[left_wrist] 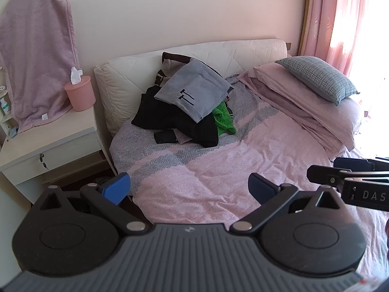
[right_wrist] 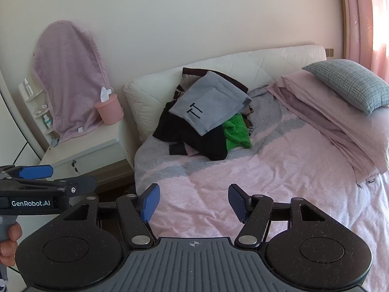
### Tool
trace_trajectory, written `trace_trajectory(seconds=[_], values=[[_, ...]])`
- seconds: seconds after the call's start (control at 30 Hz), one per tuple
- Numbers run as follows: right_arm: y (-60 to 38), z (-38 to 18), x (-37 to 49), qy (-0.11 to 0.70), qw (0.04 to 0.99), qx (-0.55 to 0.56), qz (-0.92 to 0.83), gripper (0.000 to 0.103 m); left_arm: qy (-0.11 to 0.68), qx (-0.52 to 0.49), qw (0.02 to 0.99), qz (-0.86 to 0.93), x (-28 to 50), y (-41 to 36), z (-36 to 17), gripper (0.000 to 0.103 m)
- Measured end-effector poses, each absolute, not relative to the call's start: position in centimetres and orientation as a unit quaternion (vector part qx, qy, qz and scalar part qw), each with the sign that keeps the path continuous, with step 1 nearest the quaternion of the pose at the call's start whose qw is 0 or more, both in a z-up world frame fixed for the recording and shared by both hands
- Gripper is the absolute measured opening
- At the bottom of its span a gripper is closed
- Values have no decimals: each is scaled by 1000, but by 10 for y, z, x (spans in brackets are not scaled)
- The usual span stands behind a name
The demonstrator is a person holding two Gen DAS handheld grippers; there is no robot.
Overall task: Fold clothes
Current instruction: 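Move both grippers toward the clothes pile by the pillows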
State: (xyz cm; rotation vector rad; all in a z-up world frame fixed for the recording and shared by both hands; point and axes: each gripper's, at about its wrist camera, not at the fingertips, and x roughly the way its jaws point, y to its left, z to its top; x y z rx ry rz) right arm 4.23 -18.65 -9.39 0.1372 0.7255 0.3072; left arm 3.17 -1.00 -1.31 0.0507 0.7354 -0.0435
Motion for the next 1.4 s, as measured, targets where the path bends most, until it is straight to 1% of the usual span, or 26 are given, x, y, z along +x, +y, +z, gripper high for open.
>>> trace_trajectory(seconds=[0.47, 0.77, 1.0, 1.2, 1.4], values=[[-191, -97, 58, 361, 918, 72, 147, 60, 369, 31, 929, -24, 51, -14, -16, 102], [-196, -96, 82, 357, 922, 82, 127, 60, 367, 36, 929, -37, 82, -12, -19, 102], [-192, -103, 123, 346, 926, 110, 108, 60, 378, 43, 923, -57, 135, -3, -28, 102], [-181, -121, 184, 363, 911, 167, 98, 60, 403, 44, 911, -75, 202, 19, -43, 102], [-165, -140, 245, 376, 902, 196, 83, 60, 429, 44, 898, -87, 276, 49, -61, 102]])
